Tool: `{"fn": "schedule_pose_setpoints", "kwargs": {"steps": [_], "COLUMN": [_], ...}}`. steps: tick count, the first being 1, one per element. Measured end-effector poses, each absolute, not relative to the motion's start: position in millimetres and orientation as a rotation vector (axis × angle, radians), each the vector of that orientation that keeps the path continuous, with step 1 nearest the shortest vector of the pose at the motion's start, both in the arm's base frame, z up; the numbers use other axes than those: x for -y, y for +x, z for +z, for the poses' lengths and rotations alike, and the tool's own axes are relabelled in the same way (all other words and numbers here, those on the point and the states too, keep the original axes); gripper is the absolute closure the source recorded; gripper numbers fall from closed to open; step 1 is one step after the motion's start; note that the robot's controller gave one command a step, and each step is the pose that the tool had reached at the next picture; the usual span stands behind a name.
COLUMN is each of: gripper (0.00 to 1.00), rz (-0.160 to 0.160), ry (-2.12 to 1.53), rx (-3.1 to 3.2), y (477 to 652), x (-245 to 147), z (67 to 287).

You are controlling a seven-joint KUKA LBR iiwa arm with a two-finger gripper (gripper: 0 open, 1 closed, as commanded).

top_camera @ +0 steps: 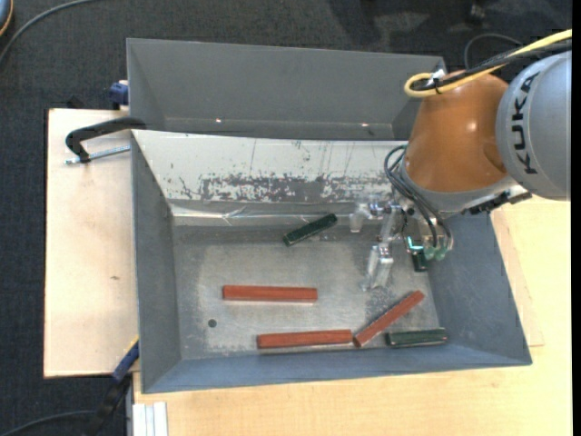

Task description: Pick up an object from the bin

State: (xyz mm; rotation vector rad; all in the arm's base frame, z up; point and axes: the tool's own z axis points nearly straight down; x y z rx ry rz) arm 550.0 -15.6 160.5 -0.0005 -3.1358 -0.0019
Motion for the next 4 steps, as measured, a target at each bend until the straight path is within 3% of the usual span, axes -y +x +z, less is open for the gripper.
{"fn": "schedule_pose_setpoints", "kwargs": {"steps": [1,2,3,4], "gripper": [0.00,0.00,1.00,1.00], "rz": [-0.005,-0.003,-0.002,-0.003], "ry": [0.223,0.560,0.557,0.639], "rx": [3.132,3.094,3.093,3.090], "y": [560.9,502.2,502.1,507.3], "x": [-70,-117,-116,-130], "z": [73,71,71,193]}}
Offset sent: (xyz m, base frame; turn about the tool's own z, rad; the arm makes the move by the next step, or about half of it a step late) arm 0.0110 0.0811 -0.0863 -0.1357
